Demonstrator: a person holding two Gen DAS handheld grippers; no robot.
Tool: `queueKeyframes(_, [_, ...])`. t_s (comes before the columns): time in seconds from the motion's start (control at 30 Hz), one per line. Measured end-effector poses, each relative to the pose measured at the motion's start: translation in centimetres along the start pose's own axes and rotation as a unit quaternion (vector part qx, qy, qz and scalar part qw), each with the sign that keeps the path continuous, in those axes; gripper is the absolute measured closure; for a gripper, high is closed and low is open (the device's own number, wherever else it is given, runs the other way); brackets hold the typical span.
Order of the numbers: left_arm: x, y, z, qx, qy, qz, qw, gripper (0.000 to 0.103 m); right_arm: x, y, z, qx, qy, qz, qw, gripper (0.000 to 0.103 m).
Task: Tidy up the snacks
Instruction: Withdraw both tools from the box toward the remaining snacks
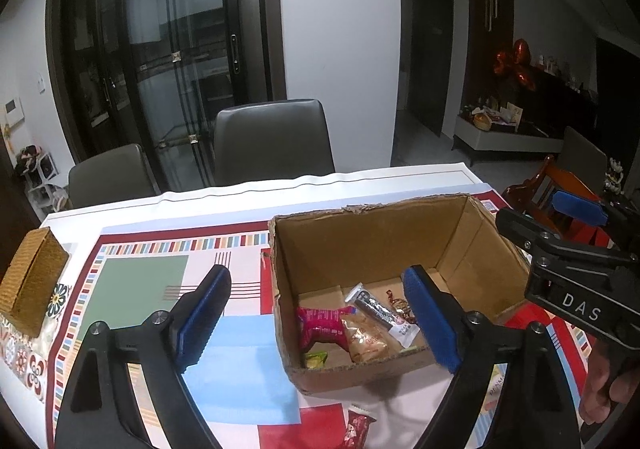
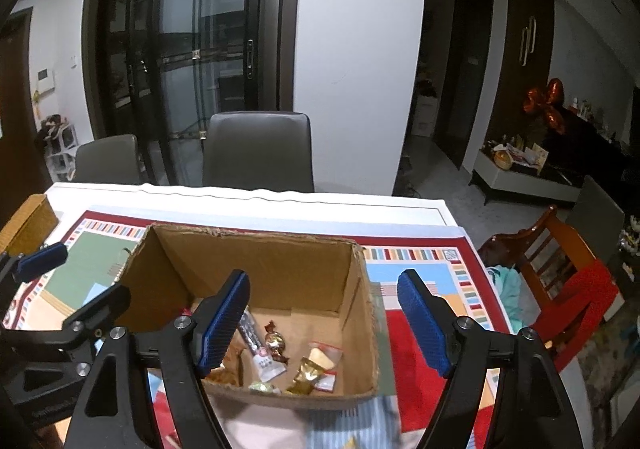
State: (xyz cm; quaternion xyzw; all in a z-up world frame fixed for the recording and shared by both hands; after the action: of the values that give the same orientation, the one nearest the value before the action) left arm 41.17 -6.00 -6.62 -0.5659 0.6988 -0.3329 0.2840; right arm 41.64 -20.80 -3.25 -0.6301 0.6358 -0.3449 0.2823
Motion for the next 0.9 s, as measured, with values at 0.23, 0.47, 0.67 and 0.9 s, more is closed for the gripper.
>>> queueKeyframes(0.23, [0.2, 0.8, -0.9, 0.007, -0.007, 0.006, 0.9999, 0.013, 0.8, 0.7, -1.0, 0.002, 0.01, 0.004, 1.0, 0.018])
queueKeyframes(0.47, [1.0, 1.7, -1.9, 0.01, -0.006, 0.015, 0.9998, 0.012, 1.6, 1.7, -2.2, 0.0, 0.018, 0.015, 1.0, 0.011])
queueKeyframes(0.67, [1.4, 2.3, -2.6, 0.012, -0.004, 0.016, 0.9998, 0.01, 2.2, 2.6, -3.1, 0.001, 0.031, 0.017, 0.999, 0.01])
queueKeyframes(0.9, [2.0, 3.8, -3.0, 0.007, 0.001, 0.012, 0.9999, 0.008, 2.7, 4.0, -3.8, -0.004, 0.038, 0.016, 0.999, 0.01])
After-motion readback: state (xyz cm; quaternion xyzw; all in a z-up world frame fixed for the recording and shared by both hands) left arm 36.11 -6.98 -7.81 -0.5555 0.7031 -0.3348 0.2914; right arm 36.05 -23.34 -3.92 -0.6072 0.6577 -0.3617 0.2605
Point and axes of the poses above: each gripper's, at about its wrist camera, not at the fingertips, and z roughly the way its jaws point, x to its right, y to its underside, the point moved 6 cm from there along z, roughly the way its jaws point
